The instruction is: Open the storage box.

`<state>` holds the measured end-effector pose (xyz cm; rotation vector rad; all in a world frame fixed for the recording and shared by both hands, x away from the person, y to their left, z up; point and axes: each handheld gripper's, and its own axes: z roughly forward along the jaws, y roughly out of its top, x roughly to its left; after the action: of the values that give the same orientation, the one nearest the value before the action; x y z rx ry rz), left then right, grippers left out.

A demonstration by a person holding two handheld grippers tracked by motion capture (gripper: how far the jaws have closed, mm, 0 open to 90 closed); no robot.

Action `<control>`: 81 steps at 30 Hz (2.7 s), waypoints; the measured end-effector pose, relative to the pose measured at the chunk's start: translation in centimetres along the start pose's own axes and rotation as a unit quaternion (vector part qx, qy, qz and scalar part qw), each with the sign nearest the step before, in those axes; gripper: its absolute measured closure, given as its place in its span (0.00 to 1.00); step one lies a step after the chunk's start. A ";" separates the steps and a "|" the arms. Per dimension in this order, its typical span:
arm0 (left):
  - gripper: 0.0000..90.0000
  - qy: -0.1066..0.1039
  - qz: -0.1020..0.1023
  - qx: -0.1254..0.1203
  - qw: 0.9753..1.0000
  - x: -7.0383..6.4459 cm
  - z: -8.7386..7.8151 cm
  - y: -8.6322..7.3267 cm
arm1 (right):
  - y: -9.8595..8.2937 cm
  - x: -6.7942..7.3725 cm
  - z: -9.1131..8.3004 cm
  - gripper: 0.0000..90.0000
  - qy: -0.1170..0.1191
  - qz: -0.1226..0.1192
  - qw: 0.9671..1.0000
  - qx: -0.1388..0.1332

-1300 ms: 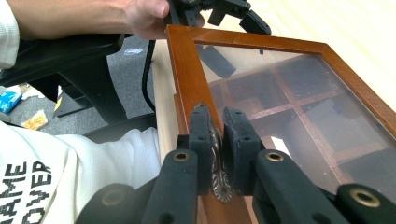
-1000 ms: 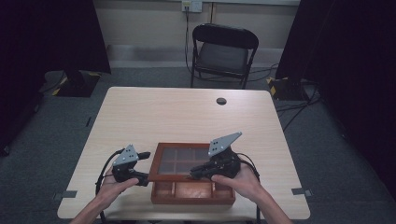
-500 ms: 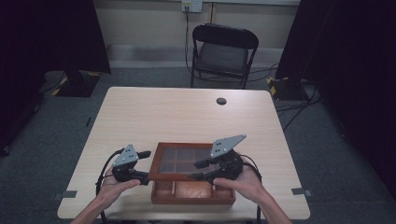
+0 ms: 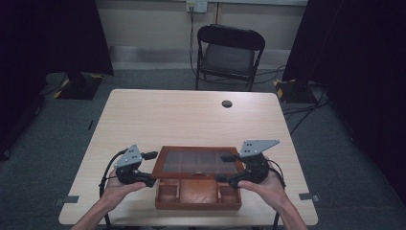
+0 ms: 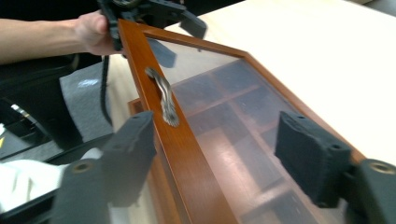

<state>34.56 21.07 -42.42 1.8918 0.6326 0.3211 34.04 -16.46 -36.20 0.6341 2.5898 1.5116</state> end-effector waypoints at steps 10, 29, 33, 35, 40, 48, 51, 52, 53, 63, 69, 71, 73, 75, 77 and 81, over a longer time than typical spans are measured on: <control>0.29 0.004 0.005 -0.017 1.000 0.3 0.0 1.6 | -1.4 -1.1 -1.4 0.21 -0.040 0.010 0.999 -0.015; 0.41 0.013 0.010 -0.018 1.000 1.0 0.6 3.7 | -2.0 -4.4 -1.8 0.41 -0.095 0.051 0.993 -0.052; 0.42 0.013 0.010 -0.017 1.000 1.1 0.8 3.9 | -1.8 -4.7 -1.7 0.42 -0.094 0.057 0.993 -0.051; 0.41 0.015 0.001 -0.020 1.000 1.1 0.9 3.9 | -1.7 -4.8 -1.7 0.44 -0.095 0.060 0.992 -0.053; 0.44 0.010 -0.011 -0.023 1.000 1.5 0.9 4.2 | -1.3 -5.1 -1.6 0.45 -0.086 0.061 0.993 -0.054; 0.52 0.005 -0.007 -0.019 1.000 1.8 1.1 4.8 | -0.7 -5.5 -1.3 0.49 -0.084 0.061 0.993 -0.061; 0.52 0.003 -0.009 -0.017 1.000 2.0 1.1 5.0 | -0.4 -5.6 -1.2 0.50 -0.081 0.059 0.993 -0.061; 0.52 0.007 -0.010 -0.018 1.000 2.1 1.1 5.0 | -0.3 -5.7 -1.2 0.50 -0.079 0.060 0.993 -0.060; 0.52 0.008 -0.013 -0.019 1.000 2.2 1.2 5.1 | 0.0 -5.9 -1.2 0.50 -0.076 0.059 0.993 -0.063; 0.53 0.006 -0.026 -0.027 0.999 3.1 1.5 5.5 | 1.0 -6.7 -0.2 0.48 -0.076 0.058 0.993 -0.065; 0.53 0.011 -0.028 -0.029 0.999 3.6 1.8 5.8 | 1.4 -7.3 0.1 0.46 -0.080 0.061 0.992 -0.073; 0.53 0.012 -0.028 -0.027 0.999 3.7 1.8 5.8 | 1.3 -7.4 0.1 0.46 -0.080 0.063 0.992 -0.075; 0.54 0.010 -0.031 -0.023 0.999 3.9 2.0 5.8 | 1.2 -7.7 0.3 0.46 -0.082 0.067 0.992 -0.074; 0.54 0.012 -0.032 -0.023 0.999 4.2 2.2 5.8 | 1.0 -8.0 0.4 0.46 -0.083 0.074 0.991 -0.078; 0.53 0.016 -0.032 -0.022 0.999 4.2 2.4 5.6 | 0.8 -8.3 0.4 0.46 -0.087 0.076 0.991 -0.073; 0.54 0.023 -0.031 -0.019 0.999 4.4 2.7 5.4 | 0.6 -8.5 0.3 0.46 -0.092 0.079 0.990 -0.074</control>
<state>41.01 19.88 -38.85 1.8284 0.7091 0.3363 42.08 -19.27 -37.00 0.9310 2.3150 1.5873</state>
